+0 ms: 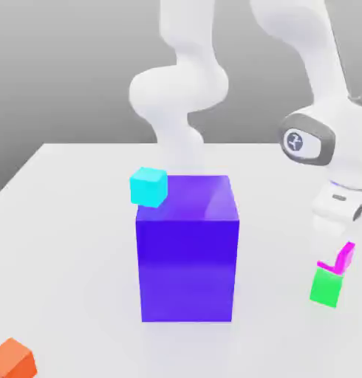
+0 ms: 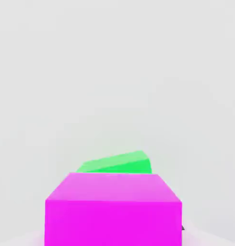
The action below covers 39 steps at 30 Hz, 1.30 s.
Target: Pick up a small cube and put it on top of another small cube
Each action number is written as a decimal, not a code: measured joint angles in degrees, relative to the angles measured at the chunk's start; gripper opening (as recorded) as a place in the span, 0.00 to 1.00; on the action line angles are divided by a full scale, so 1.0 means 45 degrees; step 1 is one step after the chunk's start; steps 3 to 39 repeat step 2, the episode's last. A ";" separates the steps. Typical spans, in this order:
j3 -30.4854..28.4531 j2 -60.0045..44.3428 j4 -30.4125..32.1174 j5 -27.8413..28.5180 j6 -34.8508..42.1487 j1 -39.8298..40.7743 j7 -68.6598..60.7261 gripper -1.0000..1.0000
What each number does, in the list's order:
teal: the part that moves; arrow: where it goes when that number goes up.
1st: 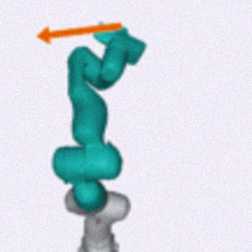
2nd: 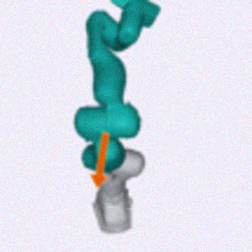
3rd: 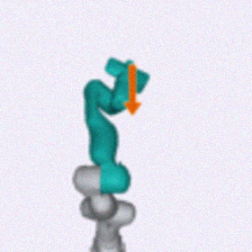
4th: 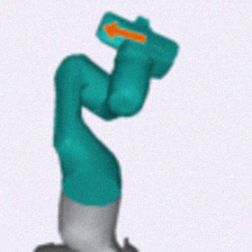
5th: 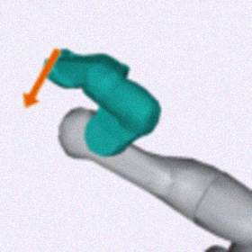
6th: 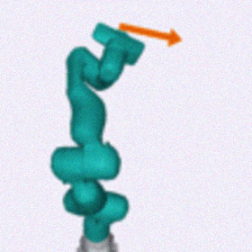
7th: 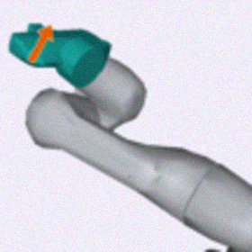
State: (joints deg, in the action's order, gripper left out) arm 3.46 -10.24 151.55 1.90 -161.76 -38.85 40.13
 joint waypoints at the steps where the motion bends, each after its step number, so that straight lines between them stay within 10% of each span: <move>1: 0.0000 0.0000 0.0000 0.0000 0.0000 0.0000 0.0000 1.00; 39: 0.0000 0.0000 0.0000 0.0000 0.0000 0.0000 0.0000 1.00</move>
